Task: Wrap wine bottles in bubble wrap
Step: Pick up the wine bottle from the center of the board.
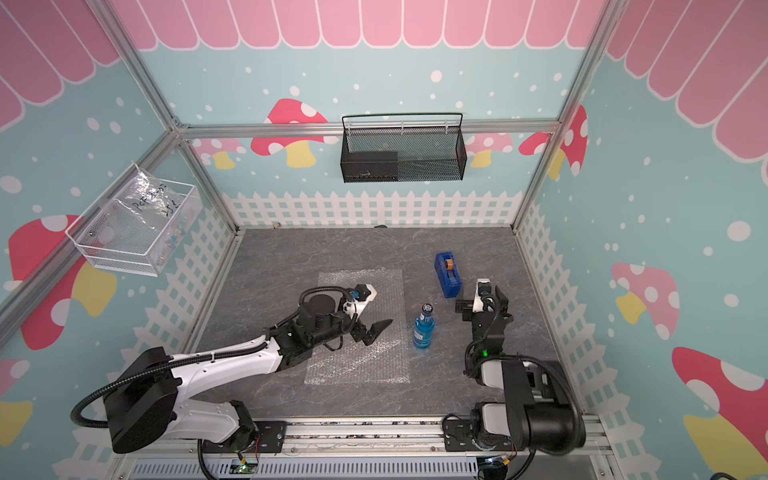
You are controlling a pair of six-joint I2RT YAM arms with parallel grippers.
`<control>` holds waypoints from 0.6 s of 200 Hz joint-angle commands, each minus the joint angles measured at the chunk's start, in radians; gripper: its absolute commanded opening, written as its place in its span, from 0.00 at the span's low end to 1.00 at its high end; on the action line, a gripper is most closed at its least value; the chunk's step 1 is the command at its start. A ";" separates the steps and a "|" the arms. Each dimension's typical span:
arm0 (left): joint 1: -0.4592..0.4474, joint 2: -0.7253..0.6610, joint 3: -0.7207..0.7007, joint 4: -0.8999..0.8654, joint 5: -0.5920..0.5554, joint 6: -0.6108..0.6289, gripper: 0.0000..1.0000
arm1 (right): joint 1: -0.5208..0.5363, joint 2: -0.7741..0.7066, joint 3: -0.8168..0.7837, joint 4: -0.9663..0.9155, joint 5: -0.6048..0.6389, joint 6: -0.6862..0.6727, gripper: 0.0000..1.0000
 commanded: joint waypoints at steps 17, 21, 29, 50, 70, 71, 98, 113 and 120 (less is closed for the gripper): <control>-0.060 0.012 0.069 0.042 0.021 0.051 1.00 | -0.001 -0.248 0.048 -0.256 -0.104 0.142 0.98; -0.061 0.016 0.071 0.054 0.024 0.049 1.00 | -0.001 -0.261 0.054 -0.275 -0.112 0.152 0.98; -0.065 0.031 0.081 0.074 0.028 0.041 1.00 | -0.001 -0.279 0.067 -0.311 -0.126 0.166 0.98; -0.073 0.096 0.113 0.119 0.040 0.037 1.00 | -0.001 -0.317 0.104 -0.409 -0.148 0.193 0.98; -0.084 0.169 0.155 0.160 0.067 0.031 1.00 | -0.002 -0.363 0.108 -0.457 -0.164 0.233 0.98; -0.085 0.174 0.157 0.162 0.069 0.030 1.00 | -0.001 -0.365 0.106 -0.457 -0.167 0.235 0.98; -0.102 0.260 0.219 0.211 0.126 0.007 1.00 | -0.001 -0.416 0.098 -0.507 -0.216 0.262 0.98; -0.111 0.307 0.249 0.244 0.144 -0.005 1.00 | -0.001 -0.444 0.097 -0.539 -0.222 0.269 0.98; -0.114 0.329 0.265 0.258 0.153 -0.014 1.00 | -0.001 -0.460 0.095 -0.548 -0.228 0.269 0.98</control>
